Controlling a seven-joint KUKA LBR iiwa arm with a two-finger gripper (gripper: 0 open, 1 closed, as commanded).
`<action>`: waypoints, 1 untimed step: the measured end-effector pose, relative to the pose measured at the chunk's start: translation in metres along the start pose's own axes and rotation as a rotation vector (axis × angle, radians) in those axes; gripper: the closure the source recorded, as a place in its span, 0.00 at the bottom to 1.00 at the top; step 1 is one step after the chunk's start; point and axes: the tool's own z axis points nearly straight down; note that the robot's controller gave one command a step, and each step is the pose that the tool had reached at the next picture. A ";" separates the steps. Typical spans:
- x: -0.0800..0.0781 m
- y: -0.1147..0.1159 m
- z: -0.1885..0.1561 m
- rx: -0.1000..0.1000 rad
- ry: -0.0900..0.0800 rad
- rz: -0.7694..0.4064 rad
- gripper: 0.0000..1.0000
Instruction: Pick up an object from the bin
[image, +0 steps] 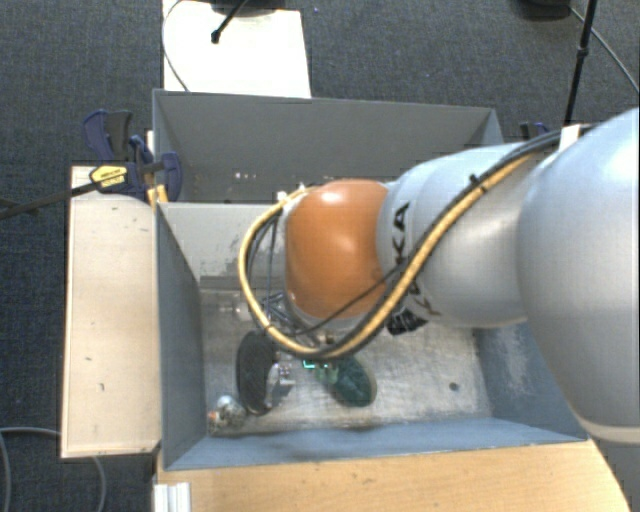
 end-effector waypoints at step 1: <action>-0.022 0.003 0.038 -0.011 -0.026 -0.102 0.00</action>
Offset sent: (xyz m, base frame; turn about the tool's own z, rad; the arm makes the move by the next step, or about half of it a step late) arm 0.0218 -0.0030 -0.0711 -0.1203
